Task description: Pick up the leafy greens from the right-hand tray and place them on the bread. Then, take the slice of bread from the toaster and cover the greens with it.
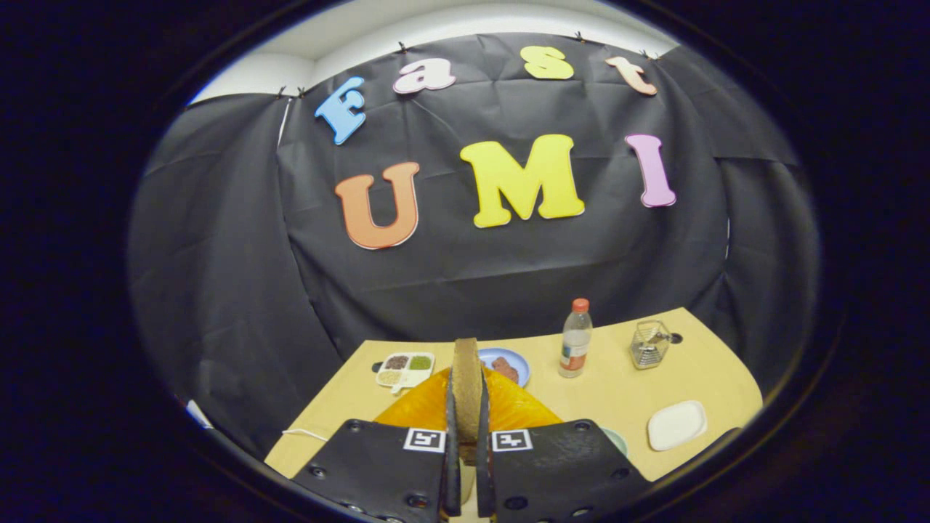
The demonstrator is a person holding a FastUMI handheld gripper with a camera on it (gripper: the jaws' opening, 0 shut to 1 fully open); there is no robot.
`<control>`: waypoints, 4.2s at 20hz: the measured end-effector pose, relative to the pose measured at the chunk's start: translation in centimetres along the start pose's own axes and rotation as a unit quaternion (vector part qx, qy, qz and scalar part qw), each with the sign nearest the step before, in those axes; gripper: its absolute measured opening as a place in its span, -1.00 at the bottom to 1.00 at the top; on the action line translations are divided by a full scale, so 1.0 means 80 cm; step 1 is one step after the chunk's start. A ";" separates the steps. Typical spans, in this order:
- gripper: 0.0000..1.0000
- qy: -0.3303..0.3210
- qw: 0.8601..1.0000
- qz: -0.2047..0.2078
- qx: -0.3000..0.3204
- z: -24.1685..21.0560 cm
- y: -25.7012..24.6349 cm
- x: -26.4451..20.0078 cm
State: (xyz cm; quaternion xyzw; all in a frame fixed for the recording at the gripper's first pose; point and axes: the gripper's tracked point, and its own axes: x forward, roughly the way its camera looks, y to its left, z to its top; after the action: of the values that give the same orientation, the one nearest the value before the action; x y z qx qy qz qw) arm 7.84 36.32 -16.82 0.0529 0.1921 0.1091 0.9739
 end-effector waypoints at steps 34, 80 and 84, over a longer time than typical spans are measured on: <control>-0.28 0.109 0.992 -0.061 0.027 -0.223 -0.172 0.076; 0.89 -0.180 0.981 -0.059 -0.049 0.136 -0.309 -0.313; 0.89 -0.181 0.981 -0.056 -0.041 0.142 -0.308 -0.309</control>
State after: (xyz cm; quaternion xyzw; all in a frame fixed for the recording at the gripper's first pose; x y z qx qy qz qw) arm -5.37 5.97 -0.94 0.0209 0.0108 0.0504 0.9985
